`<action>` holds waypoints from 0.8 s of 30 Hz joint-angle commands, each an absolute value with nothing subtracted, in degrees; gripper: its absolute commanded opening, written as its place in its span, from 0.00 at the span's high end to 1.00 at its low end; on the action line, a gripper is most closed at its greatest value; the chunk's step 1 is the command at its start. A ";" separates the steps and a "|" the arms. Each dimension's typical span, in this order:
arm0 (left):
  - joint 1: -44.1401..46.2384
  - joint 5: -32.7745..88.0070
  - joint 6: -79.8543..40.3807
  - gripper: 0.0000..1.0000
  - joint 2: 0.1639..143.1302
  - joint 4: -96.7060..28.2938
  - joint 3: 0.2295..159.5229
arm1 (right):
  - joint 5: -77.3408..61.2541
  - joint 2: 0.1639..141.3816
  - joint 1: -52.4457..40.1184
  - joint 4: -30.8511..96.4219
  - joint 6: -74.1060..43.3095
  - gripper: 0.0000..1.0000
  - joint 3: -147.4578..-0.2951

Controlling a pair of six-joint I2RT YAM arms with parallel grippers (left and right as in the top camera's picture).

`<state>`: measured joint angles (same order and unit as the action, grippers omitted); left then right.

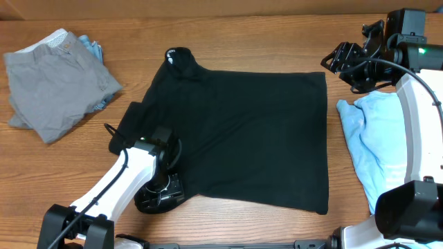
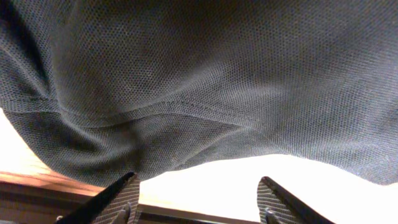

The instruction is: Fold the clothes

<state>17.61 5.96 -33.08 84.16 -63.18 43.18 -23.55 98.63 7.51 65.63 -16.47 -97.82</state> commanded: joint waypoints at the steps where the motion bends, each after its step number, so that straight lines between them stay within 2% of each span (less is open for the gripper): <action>1: 18.02 3.51 -35.42 0.35 85.54 -62.70 41.85 | -23.20 98.15 7.51 65.49 -16.01 0.32 -98.32; 5: 18.02 3.36 -35.42 0.36 88.77 -60.20 41.25 | -23.20 98.15 7.51 65.49 -16.01 0.33 -98.32; 9: 18.02 4.10 -35.38 0.52 91.11 -59.24 41.25 | -23.18 98.15 7.51 65.69 -16.01 0.33 -98.32; 12: 18.02 4.03 -35.29 0.60 91.39 -59.07 41.25 | -23.18 98.15 7.51 65.73 -16.01 0.33 -98.32; 13: 18.02 4.03 -35.09 0.66 91.39 -59.07 41.25 | -23.18 98.15 7.51 65.71 -16.01 0.33 -98.32; 14: 18.02 4.08 -34.87 0.79 91.39 -59.07 41.25 | -23.18 98.15 7.51 65.73 -16.01 0.33 -98.32; 16: 18.02 4.62 -34.89 0.96 91.37 -59.11 41.45 | -23.18 98.15 7.51 65.73 -16.01 0.33 -98.32; 22: 18.02 7.27 -34.15 0.96 91.26 -61.82 45.23 | -23.16 98.15 7.51 65.73 -16.01 0.33 -98.32; 23: 18.02 6.81 -33.06 0.94 91.26 -62.57 45.91 | -23.18 98.15 7.51 65.73 -16.01 0.33 -98.32; 24: 18.02 6.76 -32.51 0.88 91.26 -62.57 45.95 | -23.16 98.15 7.51 65.76 -16.01 0.33 -98.32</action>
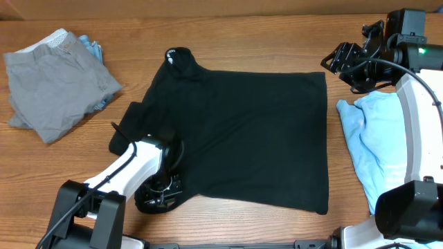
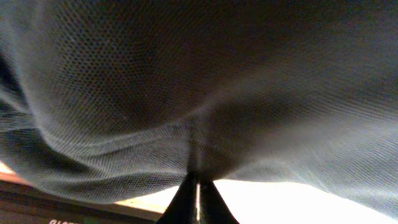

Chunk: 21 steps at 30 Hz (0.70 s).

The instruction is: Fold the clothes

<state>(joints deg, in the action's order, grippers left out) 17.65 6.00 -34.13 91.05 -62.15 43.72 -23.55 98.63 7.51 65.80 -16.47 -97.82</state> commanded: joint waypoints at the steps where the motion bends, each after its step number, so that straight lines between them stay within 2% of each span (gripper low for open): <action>1: 18.02 6.74 -32.05 0.66 91.26 -62.76 45.91 | -23.18 98.15 7.51 65.76 -16.01 0.33 -98.32; 2: 18.04 6.44 -32.14 0.50 91.31 -63.18 45.74 | -23.18 98.15 7.51 65.76 -16.01 0.33 -98.32; 5: 18.04 6.11 -32.27 0.33 91.33 -62.26 44.27 | -23.03 98.15 7.51 65.89 -16.01 0.33 -98.32; 6: 18.02 6.04 -32.62 0.23 91.42 -61.04 43.38 | -22.98 98.15 7.51 65.91 -16.01 0.33 -98.32; 8: 17.91 7.09 -33.45 0.21 91.64 -59.07 41.60 | -22.98 98.15 7.51 65.91 -16.01 0.32 -98.32; 12: 17.23 8.62 -34.35 0.32 92.42 -57.32 38.30 | -22.98 98.15 7.51 65.93 -16.01 0.32 -98.32; 14: 16.88 9.02 -34.30 0.42 92.51 -56.95 37.63 | -22.96 98.15 7.51 65.89 -16.01 0.32 -98.32; 15: 16.84 9.04 -34.30 0.49 92.51 -56.93 37.65 | -22.96 98.15 7.51 65.82 -16.01 0.32 -98.32; 19: 16.84 9.06 -34.26 0.89 92.51 -56.95 37.78 | -22.94 98.15 7.51 65.71 -16.01 0.32 -98.32; 20: 16.84 9.13 -34.26 0.96 92.51 -57.01 37.95 | -22.72 98.15 7.51 65.76 -16.01 0.32 -98.32; 21: 16.84 9.45 -34.26 0.96 92.51 -57.17 38.20 | -22.50 98.15 7.51 65.76 -16.01 0.32 -98.32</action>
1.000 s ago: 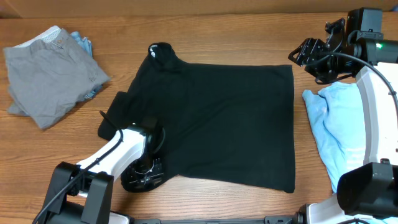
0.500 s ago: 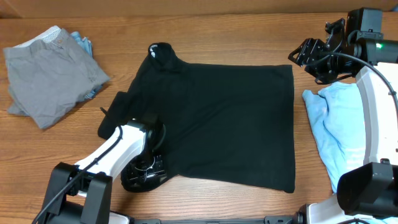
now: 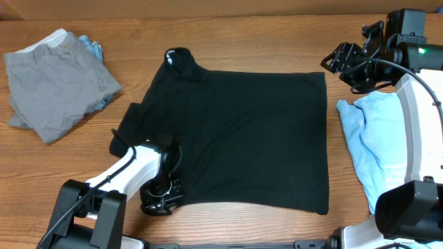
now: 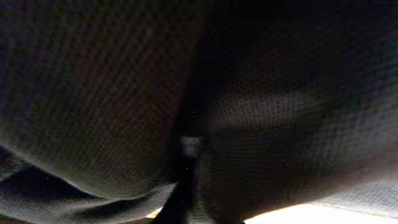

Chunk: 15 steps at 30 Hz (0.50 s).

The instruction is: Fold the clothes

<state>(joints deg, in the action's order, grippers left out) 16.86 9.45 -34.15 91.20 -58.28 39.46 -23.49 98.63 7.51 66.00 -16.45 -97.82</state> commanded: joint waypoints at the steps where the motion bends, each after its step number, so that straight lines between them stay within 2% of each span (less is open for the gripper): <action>1: 16.84 10.17 -34.00 0.96 92.47 -57.41 38.54 | -22.35 98.15 7.51 65.78 -16.03 0.32 -98.32; 7: 16.82 11.22 -30.33 0.95 92.47 -63.35 44.93 | -22.33 98.15 7.51 65.93 -16.01 0.32 -98.32; 9: 16.60 9.30 -29.67 0.91 92.47 -66.13 48.31 | -22.31 98.15 7.51 65.93 -16.03 0.32 -98.32; 15: 15.42 2.90 -27.20 0.87 92.47 -68.84 57.63 | -22.33 98.15 7.51 65.91 -16.01 0.32 -98.32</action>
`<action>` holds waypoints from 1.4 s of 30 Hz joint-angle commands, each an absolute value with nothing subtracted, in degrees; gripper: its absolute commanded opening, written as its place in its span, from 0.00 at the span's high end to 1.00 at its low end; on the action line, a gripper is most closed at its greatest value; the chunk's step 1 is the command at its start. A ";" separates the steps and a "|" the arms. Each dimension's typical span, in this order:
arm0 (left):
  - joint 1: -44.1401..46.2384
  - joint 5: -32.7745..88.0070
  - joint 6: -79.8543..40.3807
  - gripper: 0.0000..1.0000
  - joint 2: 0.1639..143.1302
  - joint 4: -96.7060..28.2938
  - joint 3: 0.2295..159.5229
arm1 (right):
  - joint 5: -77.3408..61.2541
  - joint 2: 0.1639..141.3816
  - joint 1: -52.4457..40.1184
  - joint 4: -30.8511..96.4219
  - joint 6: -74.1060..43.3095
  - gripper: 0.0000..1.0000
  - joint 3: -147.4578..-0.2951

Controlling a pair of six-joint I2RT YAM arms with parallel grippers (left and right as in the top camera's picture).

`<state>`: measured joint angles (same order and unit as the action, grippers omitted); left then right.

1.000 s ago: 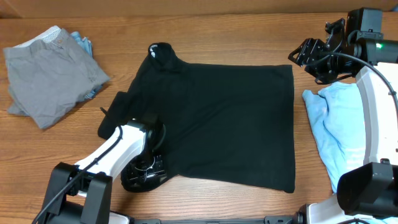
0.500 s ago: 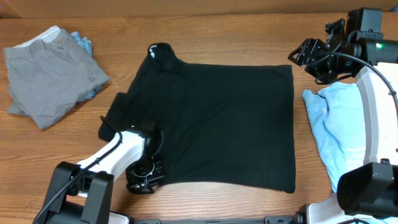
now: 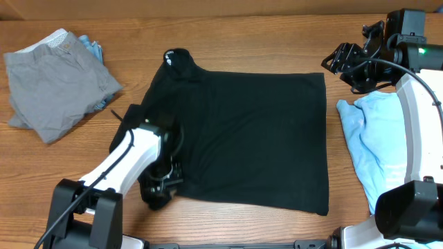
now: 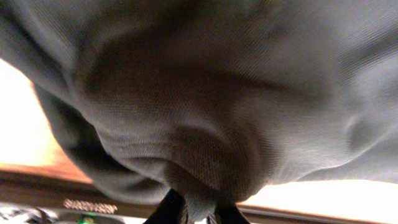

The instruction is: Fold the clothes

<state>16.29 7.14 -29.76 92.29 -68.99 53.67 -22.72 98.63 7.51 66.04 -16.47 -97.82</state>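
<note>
A black T-shirt [image 3: 249, 138] lies spread flat mid-table, collar toward the far left, hem on the right. My left gripper [image 3: 160, 188] sits at the shirt's near left corner, shut on a bunch of the black cloth. The left wrist view shows the gripper [image 4: 198, 211] with the dark knit fabric [image 4: 205, 112] pinched between its fingers and draped over the lens. My right gripper [image 3: 339, 63] hovers off the shirt's far right corner; its jaws are too small to read from overhead.
A grey folded garment [image 3: 55, 83] with a bit of light blue cloth under it lies at the far left. A light blue garment [image 3: 377, 145] lies crumpled at the right, partly under the right arm. The wooden table [image 3: 62, 173] shows around them.
My left gripper, still shut on the shirt's near left corner, has moved slightly toward the far side, and the cloth hangs bunched from it. The right arm has not moved.
My left gripper was open at the shirt's near left edge with cloth just ahead of its fingers. Then it was shut on that cloth. Afterwards it held the fabric tight against the lens, and now the corner sits gathered in it, shifted a little inward.
</note>
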 commanded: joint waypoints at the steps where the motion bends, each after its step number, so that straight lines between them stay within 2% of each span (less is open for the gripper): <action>1: 15.22 1.63 -27.20 0.86 92.47 -68.07 58.81 | -22.31 98.15 7.51 65.93 -16.01 0.32 -98.32; 4: 14.66 -1.28 -25.15 0.81 92.47 -63.57 59.77 | -22.33 98.15 7.51 65.91 -16.01 0.32 -98.32; 6: 14.59 -2.79 -22.94 0.65 92.64 -60.31 59.72 | -22.33 98.15 7.51 65.91 -16.01 0.32 -98.32; 10: 14.59 -4.95 -20.47 0.56 93.01 -57.69 59.72 | -22.33 98.15 7.51 65.91 -16.01 0.32 -98.32; 19: 15.66 10.44 -9.32 0.68 92.51 -70.13 59.72 | -21.71 98.15 7.51 66.48 -16.01 0.32 -98.32; 24: 20.58 10.22 -10.35 0.54 91.15 -74.22 59.72 | -21.71 98.15 7.51 66.59 -16.01 0.31 -98.32; 27: 23.44 8.23 -14.09 0.43 91.18 -74.06 58.81 | -21.71 98.15 7.51 66.59 -16.01 0.31 -98.32; 30: 24.91 7.64 -18.11 0.36 91.18 -72.16 56.93 | -21.69 98.15 7.51 66.52 -16.01 0.31 -98.32; 38: 25.19 5.56 -29.06 0.34 91.29 -68.64 49.06 | -21.69 98.15 7.51 66.32 -16.01 0.31 -98.32; 42: 25.19 6.04 -30.09 0.45 91.29 -66.50 46.22 | -21.69 98.15 7.51 66.26 -16.01 0.31 -98.32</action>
<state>24.95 6.63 -26.74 92.20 -67.02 47.64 -22.04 98.63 7.51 66.61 -16.47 -97.82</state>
